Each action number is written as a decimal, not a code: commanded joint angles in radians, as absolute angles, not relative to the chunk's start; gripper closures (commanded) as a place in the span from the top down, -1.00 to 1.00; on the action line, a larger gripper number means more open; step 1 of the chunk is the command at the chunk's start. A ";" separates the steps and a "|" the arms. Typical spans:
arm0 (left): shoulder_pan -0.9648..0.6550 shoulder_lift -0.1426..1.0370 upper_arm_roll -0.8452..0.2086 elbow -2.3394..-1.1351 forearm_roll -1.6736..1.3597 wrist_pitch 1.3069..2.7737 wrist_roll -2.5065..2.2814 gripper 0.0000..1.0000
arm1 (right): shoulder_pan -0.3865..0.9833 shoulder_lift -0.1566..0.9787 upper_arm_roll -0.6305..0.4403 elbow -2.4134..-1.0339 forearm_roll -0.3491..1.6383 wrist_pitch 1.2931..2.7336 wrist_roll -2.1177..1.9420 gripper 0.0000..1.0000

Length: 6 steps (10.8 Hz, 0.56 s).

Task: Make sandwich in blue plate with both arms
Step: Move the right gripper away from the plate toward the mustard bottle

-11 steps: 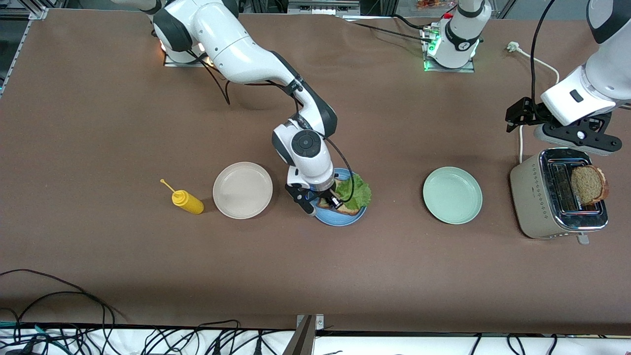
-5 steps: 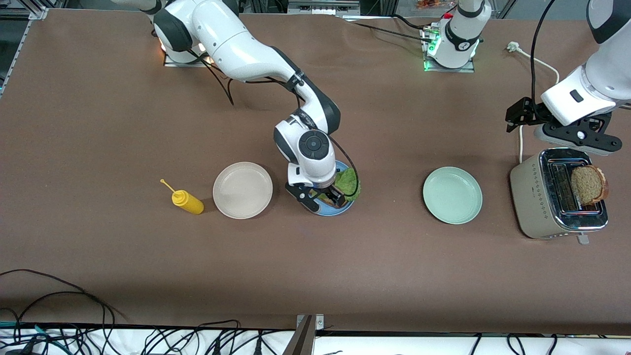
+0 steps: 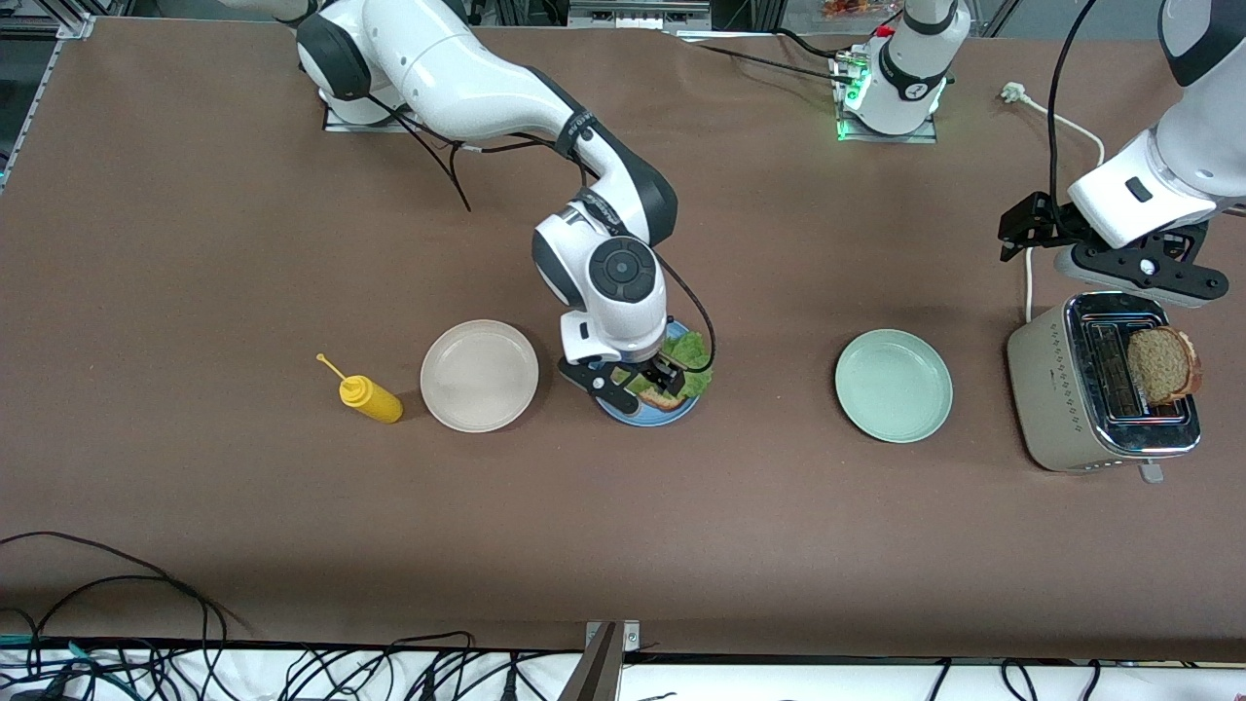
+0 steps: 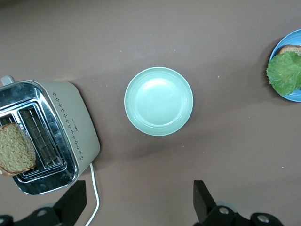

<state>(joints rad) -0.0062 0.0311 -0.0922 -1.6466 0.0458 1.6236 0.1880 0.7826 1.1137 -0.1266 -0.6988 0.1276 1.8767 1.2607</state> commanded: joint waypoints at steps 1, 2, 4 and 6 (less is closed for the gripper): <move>-0.008 0.023 -0.086 -1.640 0.023 1.608 0.201 1.00 | 0.715 1.039 -0.129 -0.689 0.152 1.769 1.065 1.00; -0.009 0.023 -0.086 -1.638 0.023 1.608 0.201 1.00 | 0.684 0.987 -0.127 -0.722 0.179 1.761 0.975 1.00; -0.008 0.025 -0.086 -1.631 0.023 1.608 0.202 1.00 | 0.612 0.840 -0.123 -0.884 0.201 1.758 0.815 1.00; -0.008 0.031 -0.084 -1.631 0.023 1.609 0.202 1.00 | 0.546 0.708 -0.121 -1.029 0.201 1.756 0.622 1.00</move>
<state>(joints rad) -0.0064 0.0311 -0.0922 -1.6437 0.0458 1.6236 0.1880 0.6045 0.9043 -0.1338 -0.7845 0.1791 1.7549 0.8163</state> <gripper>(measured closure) 0.000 0.000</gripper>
